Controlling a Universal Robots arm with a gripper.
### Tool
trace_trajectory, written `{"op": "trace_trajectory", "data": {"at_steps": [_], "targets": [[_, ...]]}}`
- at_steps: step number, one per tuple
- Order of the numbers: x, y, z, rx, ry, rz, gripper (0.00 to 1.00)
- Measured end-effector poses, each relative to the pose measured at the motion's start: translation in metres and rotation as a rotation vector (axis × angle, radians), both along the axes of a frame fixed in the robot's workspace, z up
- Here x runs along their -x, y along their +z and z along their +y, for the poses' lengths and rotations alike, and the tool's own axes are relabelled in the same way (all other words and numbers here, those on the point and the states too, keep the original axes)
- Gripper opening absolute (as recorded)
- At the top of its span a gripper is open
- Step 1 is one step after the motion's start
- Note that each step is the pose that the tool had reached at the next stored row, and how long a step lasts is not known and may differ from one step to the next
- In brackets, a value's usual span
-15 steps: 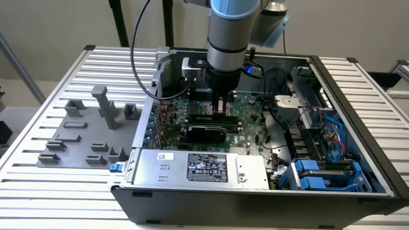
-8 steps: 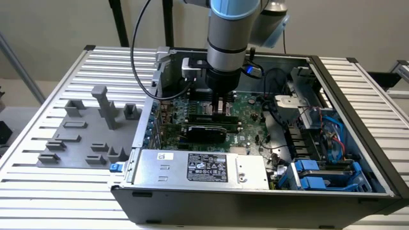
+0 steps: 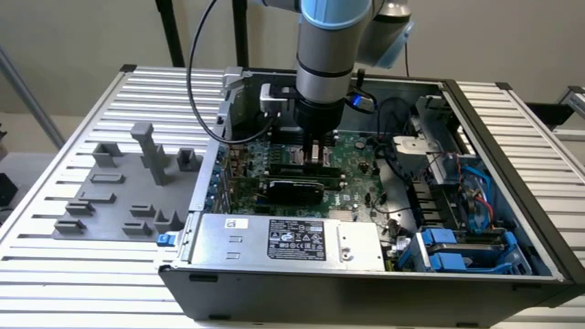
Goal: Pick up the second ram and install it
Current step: 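Insert the second ram into the second slot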
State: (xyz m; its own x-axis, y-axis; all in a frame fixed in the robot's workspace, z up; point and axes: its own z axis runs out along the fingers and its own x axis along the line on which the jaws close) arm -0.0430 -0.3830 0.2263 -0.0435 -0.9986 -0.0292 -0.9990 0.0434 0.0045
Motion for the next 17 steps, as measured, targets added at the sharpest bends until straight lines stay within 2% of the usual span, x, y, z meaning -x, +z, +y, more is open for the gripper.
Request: {"op": "trace_trajectory", "data": {"at_steps": [5,11,17], "targets": [[0.0000,-0.0002,0.0000,0.0013,0.000,-0.0002,0.00],[0.0000,-0.0001,0.0000,0.0069,0.000,-0.0016,0.00],[0.0000,-0.0001,0.0002,0.0074,0.000,-0.0048,0.00]]}}
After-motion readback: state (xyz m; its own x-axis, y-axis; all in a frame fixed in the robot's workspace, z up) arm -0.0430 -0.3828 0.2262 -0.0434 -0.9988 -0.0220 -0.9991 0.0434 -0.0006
